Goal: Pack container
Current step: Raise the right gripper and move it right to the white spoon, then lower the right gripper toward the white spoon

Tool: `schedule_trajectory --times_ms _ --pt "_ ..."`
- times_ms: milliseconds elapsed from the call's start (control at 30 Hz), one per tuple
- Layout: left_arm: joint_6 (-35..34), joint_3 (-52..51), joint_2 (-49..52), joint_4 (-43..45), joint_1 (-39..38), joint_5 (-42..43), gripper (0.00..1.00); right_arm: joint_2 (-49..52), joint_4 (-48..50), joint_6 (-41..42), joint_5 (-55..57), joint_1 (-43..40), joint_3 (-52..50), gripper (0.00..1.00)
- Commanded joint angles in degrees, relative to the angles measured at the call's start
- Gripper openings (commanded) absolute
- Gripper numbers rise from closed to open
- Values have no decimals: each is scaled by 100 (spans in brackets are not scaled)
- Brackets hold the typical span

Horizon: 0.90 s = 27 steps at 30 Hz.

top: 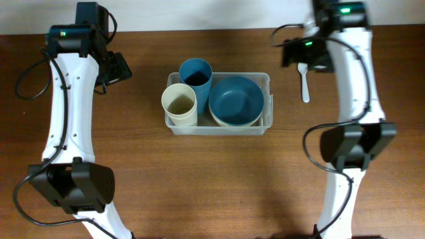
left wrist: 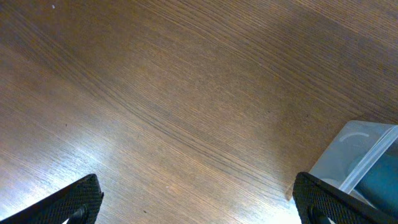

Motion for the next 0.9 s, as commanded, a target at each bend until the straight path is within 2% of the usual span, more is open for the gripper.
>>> schedule_trajectory --times_ms 0,133,433,867 --pt "-66 -22 46 13 33 -79 100 -17 -11 -361 105 -369 52 96" --pt "-66 -22 46 13 33 -79 100 197 376 -981 107 -560 -264 97" --pt "-66 -22 46 13 35 -79 100 474 1488 -1626 109 -584 -721 99" --pt "-66 -22 46 13 33 -79 100 992 1998 -1987 219 -487 -721 100"
